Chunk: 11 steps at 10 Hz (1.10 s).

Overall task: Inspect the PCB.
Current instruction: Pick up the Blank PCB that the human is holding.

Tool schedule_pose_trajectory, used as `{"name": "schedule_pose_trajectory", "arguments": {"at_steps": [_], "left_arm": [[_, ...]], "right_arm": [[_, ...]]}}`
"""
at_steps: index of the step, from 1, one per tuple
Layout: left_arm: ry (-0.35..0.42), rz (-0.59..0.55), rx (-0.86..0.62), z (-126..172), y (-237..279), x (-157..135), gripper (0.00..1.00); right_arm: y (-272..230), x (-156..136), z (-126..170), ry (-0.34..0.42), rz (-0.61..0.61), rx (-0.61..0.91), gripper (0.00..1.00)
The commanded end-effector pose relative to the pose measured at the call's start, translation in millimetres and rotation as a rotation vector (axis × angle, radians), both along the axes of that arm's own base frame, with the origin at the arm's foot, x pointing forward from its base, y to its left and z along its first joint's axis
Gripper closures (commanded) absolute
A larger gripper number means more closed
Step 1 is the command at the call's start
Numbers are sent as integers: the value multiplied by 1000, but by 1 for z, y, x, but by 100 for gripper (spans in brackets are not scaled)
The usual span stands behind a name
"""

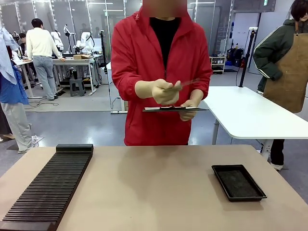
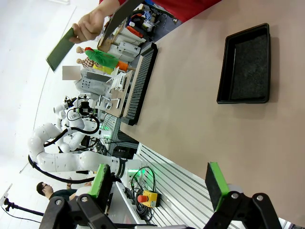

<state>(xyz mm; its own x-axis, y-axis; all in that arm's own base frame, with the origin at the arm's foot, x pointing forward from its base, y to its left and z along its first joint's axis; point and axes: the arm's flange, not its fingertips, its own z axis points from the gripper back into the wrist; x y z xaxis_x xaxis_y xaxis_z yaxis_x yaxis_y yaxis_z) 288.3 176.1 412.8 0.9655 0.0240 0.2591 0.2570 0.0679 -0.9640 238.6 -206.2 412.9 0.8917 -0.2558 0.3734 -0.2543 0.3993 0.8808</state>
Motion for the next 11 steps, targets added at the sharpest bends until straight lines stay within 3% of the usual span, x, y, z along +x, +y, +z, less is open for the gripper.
{"name": "schedule_pose_trajectory", "arguments": {"at_steps": [1, 5, 6, 11], "left_arm": [[-11, -5, 9, 4, -1, -1, 0], [-11, -5, 9, 4, -1, -1, 0], [-11, -5, 9, 4, -1, -1, 0], [-11, -5, 9, 4, -1, -1, 0]], "right_arm": [[0, 0, 0, 0, 0, 0, 0], [25, 30, 62, 232, 138, 230, 0], [35, 43, 77, 329, 154, 243, 0], [99, 118, 134, 514, 186, 268, 0]]}}
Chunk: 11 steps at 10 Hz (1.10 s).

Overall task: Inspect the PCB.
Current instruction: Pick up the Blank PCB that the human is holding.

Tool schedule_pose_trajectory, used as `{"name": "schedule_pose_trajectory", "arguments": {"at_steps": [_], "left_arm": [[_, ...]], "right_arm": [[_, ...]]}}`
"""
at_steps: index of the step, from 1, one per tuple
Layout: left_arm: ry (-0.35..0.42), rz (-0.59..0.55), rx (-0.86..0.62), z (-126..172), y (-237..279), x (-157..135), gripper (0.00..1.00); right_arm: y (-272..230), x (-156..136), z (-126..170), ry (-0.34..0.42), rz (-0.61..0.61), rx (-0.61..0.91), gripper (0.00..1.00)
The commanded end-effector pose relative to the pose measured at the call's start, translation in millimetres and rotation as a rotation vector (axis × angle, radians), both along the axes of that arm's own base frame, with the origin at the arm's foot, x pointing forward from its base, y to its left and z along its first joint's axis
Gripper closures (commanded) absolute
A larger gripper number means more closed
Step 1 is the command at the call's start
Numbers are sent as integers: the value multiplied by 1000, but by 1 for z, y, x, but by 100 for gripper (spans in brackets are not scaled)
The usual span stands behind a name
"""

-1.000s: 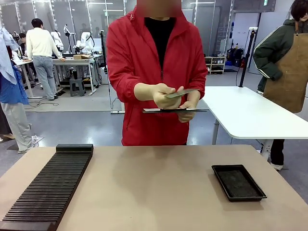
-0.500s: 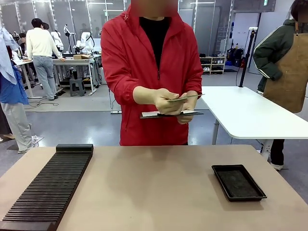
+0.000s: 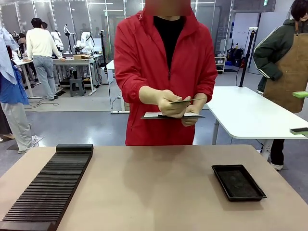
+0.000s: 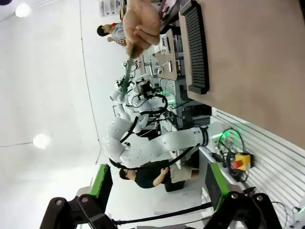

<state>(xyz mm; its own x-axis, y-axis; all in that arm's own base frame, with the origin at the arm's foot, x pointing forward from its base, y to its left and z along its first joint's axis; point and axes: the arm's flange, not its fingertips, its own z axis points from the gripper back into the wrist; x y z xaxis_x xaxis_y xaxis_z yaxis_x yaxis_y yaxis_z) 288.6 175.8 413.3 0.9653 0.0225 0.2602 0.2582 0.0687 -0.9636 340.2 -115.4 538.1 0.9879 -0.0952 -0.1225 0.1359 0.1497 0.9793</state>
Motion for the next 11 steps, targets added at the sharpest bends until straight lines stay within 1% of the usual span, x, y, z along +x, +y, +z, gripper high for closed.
{"name": "schedule_pose_trajectory", "arguments": {"at_steps": [1, 3, 5, 7, 8, 10, 11], "left_arm": [[-10, -4, 8, 3, 0, -1, 0], [-10, -4, 8, 3, 0, -1, 0], [-10, -4, 8, 3, 0, -1, 0], [-10, -4, 8, 3, 0, -1, 0], [-10, -4, 8, 3, 0, -1, 0], [-10, -4, 8, 3, 0, -1, 0], [-10, -4, 8, 3, 0, -1, 0]], "right_arm": [[28, 35, 15, 72, -9, 27, 0], [68, 59, 19, 135, -3, 18, 0], [105, 74, 16, 180, -15, 22, 0], [144, 78, 10, 170, 3, 24, 0], [162, 74, 12, 151, 41, 26, 0], [194, 67, 15, 98, 74, 30, 0], [205, 66, 16, 87, 99, 49, 0]]}}
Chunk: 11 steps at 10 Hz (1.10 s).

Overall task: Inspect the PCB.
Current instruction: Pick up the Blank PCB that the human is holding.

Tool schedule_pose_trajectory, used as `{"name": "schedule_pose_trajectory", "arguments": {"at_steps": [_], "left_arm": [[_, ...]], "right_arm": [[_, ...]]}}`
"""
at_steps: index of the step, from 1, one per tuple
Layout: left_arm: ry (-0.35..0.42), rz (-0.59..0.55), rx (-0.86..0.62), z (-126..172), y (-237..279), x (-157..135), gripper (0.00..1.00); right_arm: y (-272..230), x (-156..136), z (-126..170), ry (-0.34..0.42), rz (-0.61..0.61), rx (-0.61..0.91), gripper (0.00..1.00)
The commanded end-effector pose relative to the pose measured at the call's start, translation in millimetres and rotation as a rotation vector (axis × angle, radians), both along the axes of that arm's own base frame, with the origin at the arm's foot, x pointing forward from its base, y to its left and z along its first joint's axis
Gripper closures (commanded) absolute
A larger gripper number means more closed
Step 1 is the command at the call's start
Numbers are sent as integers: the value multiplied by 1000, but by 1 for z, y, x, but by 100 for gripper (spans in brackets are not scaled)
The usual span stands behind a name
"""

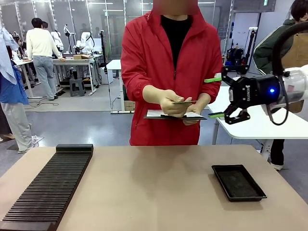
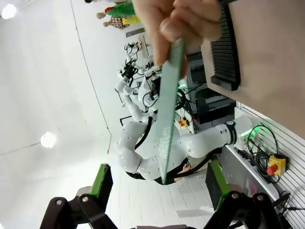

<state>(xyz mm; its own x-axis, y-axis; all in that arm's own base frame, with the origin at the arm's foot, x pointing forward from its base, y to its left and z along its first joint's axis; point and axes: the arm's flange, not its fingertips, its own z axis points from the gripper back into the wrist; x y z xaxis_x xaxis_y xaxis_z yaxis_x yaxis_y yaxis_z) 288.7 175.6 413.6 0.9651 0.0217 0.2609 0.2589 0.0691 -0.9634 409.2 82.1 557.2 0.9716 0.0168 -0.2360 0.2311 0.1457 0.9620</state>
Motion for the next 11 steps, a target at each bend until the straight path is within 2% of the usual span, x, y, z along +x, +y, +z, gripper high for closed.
{"name": "schedule_pose_trajectory", "arguments": {"at_steps": [1, 7, 8, 9, 11], "left_arm": [[-9, -3, 7, 3, 0, -1, 0], [-9, -3, 7, 3, 0, -1, 0], [-9, -3, 7, 3, 0, -1, 0], [-9, -3, 7, 3, 0, -1, 0], [-9, -3, 7, 3, 0, -1, 0]], "right_arm": [[16, 0, -4, -24, -4, 36, 0], [36, 20, -20, -5, 7, 113, 0], [39, 23, -24, -2, 5, 123, 20], [40, 25, -26, -16, 6, 154, 59], [42, 25, -26, -17, 2, 156, 100]]}}
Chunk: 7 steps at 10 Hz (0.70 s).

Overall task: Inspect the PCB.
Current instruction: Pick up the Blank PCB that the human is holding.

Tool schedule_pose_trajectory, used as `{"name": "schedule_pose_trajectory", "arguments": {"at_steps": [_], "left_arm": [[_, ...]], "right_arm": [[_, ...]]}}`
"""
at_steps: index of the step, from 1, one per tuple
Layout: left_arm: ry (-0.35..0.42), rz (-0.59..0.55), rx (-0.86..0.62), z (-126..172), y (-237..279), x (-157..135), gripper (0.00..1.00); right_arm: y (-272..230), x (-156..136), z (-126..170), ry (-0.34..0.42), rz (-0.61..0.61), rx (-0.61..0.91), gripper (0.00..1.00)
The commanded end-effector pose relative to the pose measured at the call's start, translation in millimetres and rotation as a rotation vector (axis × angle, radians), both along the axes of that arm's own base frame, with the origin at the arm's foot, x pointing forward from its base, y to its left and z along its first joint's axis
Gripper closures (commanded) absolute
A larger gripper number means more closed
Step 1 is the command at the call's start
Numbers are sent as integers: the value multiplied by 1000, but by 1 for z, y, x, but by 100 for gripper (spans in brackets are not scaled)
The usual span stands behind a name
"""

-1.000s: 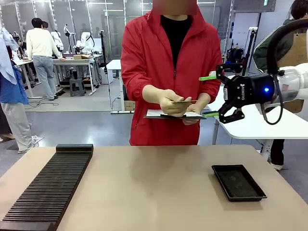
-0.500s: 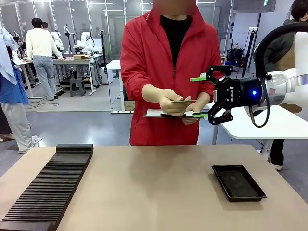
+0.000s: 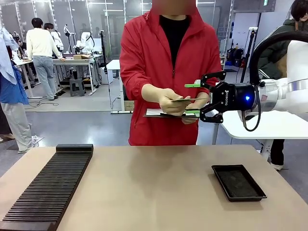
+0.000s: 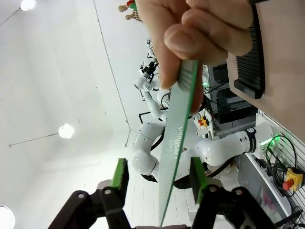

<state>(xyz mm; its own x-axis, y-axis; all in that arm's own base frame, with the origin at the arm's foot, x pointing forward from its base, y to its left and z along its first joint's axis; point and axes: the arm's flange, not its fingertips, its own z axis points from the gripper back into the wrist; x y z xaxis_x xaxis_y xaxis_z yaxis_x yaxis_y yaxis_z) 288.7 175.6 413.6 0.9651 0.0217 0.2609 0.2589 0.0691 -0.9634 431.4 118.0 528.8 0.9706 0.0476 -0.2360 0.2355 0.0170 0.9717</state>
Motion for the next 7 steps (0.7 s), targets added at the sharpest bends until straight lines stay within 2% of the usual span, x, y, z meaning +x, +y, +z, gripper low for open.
{"name": "schedule_pose_trajectory", "arguments": {"at_steps": [1, 2, 3, 4, 7], "left_arm": [[-9, -3, 7, 3, 0, -1, 0], [-9, -3, 7, 3, 0, -1, 0], [-9, -3, 7, 3, 0, -1, 0], [-9, -3, 7, 3, 0, -1, 0], [-9, -3, 7, 3, 0, -1, 0]], "right_arm": [[6, 2, 3, -18, 4, 36, 100], [6, 2, 3, -11, 4, 45, 86], [6, 1, 3, -10, 5, 49, 96], [7, 2, 2, -2, 7, 47, 100], [7, 2, 0, 11, 5, 43, 100]]}}
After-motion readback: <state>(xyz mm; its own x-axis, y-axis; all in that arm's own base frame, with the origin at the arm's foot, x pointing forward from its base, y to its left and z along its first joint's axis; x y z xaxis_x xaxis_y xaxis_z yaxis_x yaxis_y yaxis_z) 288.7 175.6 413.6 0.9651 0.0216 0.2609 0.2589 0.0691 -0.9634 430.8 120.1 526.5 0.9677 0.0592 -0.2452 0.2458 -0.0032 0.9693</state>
